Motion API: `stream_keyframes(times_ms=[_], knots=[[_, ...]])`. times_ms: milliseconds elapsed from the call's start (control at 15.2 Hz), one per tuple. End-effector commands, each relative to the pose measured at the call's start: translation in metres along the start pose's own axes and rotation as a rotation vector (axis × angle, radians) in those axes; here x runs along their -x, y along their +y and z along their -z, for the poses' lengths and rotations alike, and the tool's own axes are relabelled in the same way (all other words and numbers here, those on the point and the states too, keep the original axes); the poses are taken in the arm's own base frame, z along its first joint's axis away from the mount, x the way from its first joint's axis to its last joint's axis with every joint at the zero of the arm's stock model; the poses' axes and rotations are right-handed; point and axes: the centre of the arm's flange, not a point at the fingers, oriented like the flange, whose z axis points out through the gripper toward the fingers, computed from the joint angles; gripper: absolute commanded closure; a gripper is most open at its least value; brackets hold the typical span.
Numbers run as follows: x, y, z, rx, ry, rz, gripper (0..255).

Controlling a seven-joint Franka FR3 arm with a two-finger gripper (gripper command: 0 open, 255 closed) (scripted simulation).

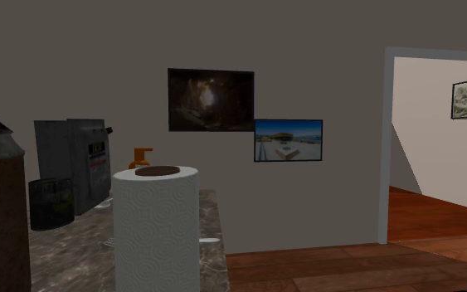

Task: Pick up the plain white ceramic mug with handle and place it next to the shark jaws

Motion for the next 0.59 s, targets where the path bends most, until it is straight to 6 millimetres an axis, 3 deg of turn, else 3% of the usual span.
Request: stream_keyframes(times_ms=[0,528], knots=[[0.0,0.0,-0.011,0.0,0.0,0.0,255],[0.002,-0.001,-0.053,0.0,0.0,0.0,255]])
